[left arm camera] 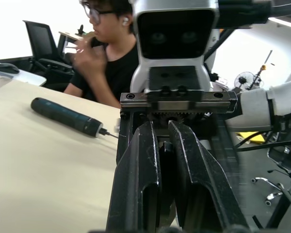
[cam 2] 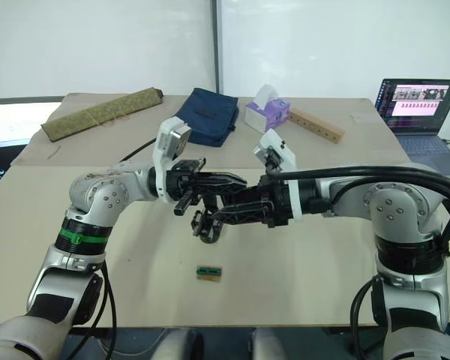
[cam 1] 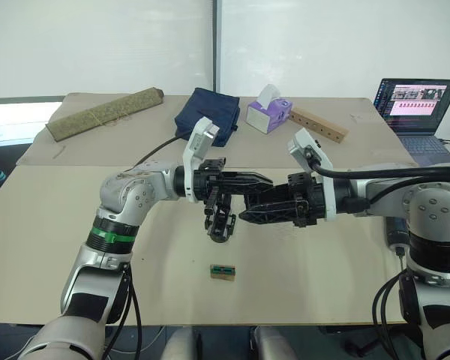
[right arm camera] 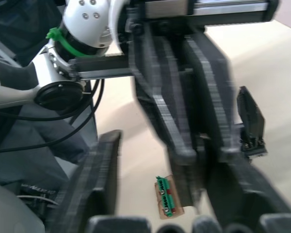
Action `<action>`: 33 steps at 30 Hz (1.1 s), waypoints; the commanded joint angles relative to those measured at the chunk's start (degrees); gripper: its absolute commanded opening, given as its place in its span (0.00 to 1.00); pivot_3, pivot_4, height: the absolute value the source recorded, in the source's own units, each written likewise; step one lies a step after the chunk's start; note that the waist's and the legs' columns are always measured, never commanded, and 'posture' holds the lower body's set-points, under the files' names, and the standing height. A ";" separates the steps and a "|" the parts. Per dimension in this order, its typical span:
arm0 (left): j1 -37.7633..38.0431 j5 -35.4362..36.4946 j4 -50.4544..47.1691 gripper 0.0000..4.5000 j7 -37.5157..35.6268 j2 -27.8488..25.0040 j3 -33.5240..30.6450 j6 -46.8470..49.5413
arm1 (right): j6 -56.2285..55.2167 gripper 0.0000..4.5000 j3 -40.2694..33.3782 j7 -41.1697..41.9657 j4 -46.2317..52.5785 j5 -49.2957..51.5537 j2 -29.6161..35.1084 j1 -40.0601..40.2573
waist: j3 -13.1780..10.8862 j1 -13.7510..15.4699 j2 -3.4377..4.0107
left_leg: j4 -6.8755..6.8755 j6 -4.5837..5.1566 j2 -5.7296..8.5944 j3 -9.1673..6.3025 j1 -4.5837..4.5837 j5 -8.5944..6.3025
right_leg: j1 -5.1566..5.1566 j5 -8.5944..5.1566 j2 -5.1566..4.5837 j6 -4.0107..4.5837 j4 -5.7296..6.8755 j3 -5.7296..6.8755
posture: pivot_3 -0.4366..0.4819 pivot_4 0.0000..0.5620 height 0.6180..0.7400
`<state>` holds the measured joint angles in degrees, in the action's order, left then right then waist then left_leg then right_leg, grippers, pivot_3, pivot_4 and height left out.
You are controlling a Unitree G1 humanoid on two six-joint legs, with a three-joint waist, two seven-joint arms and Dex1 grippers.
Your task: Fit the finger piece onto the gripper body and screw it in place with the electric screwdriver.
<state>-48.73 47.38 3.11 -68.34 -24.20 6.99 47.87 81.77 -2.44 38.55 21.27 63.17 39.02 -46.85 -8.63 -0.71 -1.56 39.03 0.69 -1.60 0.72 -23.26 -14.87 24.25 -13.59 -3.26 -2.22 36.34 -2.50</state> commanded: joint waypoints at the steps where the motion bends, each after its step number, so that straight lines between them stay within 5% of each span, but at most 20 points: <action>1: -0.91 -0.70 -0.87 0.00 0.25 -0.25 -1.16 0.13 | -1.26 0.26 -1.42 0.65 1.90 1.36 0.48 0.35 | 0.00 0.00 0.00 | 0.00 0.00 0.00 0.00 0.00 0.00 | 0.00 0.00 0.00 0.00 0.00 0.00 | 0.48 0.27 1.00; 3: -0.90 -0.98 -0.81 0.00 -0.19 -0.37 -1.17 -0.12 | -1.97 0.12 -1.23 1.18 2.52 1.04 0.96 1.16 | 0.00 0.00 0.00 | 0.00 0.00 0.00 0.00 0.00 0.00 | 0.00 0.00 0.00 0.00 0.00 0.00 | 0.48 0.27 1.00; 6: -0.93 -0.08 -1.01 0.00 -1.88 -0.88 -1.65 0.71 | -3.66 0.09 -0.68 2.38 3.59 0.02 2.13 2.48 | 0.00 0.01 0.00 | 0.00 0.00 0.00 0.00 0.00 0.00 | 0.00 0.00 0.00 0.00 0.00 0.00 | 0.48 0.27 1.00; 11: -0.84 3.65 -2.40 0.41 -2.75 -2.84 -6.14 2.91 | -9.04 0.09 -0.83 4.31 5.29 -2.63 3.57 5.30 | 0.00 -0.04 0.00 | 0.02 0.01 -0.01 -0.01 0.00 0.01 | 0.00 0.00 0.01 0.00 0.02 0.00 | 0.48 0.27 1.00; 16: 4.12 -5.33 1.36 0.96 -8.69 -9.40 -10.89 -15.09 | -16.50 0.09 -3.05 6.89 7.19 -4.87 3.96 10.40 | 0.00 -0.32 0.00 | 0.00 0.01 -0.03 0.01 0.09 0.01 | 0.02 0.00 0.04 0.00 0.14 -0.04 | 0.48 0.27 1.00; 17: 5.37 -8.17 2.81 1.00 -10.48 -10.99 -10.78 -19.64 | -18.20 0.09 -3.32 7.54 7.62 -5.52 3.97 11.65 | 0.00 -0.31 0.00 | 0.00 0.01 -0.03 0.02 0.11 0.01 | 0.02 -0.01 0.04 0.02 0.20 -0.04 | 0.48 0.27 1.00; 25: 15.14 -25.91 28.16 1.00 -17.26 -18.33 -11.39 -57.40 | -34.51 0.09 -1.60 10.25 5.41 -14.53 -0.36 20.77 | 0.00 0.06 0.00 | 0.01 -0.03 -0.05 0.48 0.18 0.03 | 0.00 -0.04 0.04 0.08 0.25 -0.02 | 0.48 0.27 1.00; 33: 15.70 -30.64 34.97 1.00 -15.97 -10.79 -7.24 -63.48 | -51.62 0.09 4.04 18.92 -1.55 -25.68 -4.06 23.57 | -0.01 1.49 -0.03 | 0.23 -0.03 0.01 0.52 0.02 0.03 | -0.01 -0.02 -0.06 0.03 0.31 0.05 | 0.48 0.27 1.00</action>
<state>-31.60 17.64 37.64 -85.44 -35.75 -0.76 -13.85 33.37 1.66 56.07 19.86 38.69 35.02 -23.20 -8.64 0.78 -1.59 39.30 0.66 -1.58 1.25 -23.25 -14.84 24.25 -13.61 -3.32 -2.20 36.66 -2.45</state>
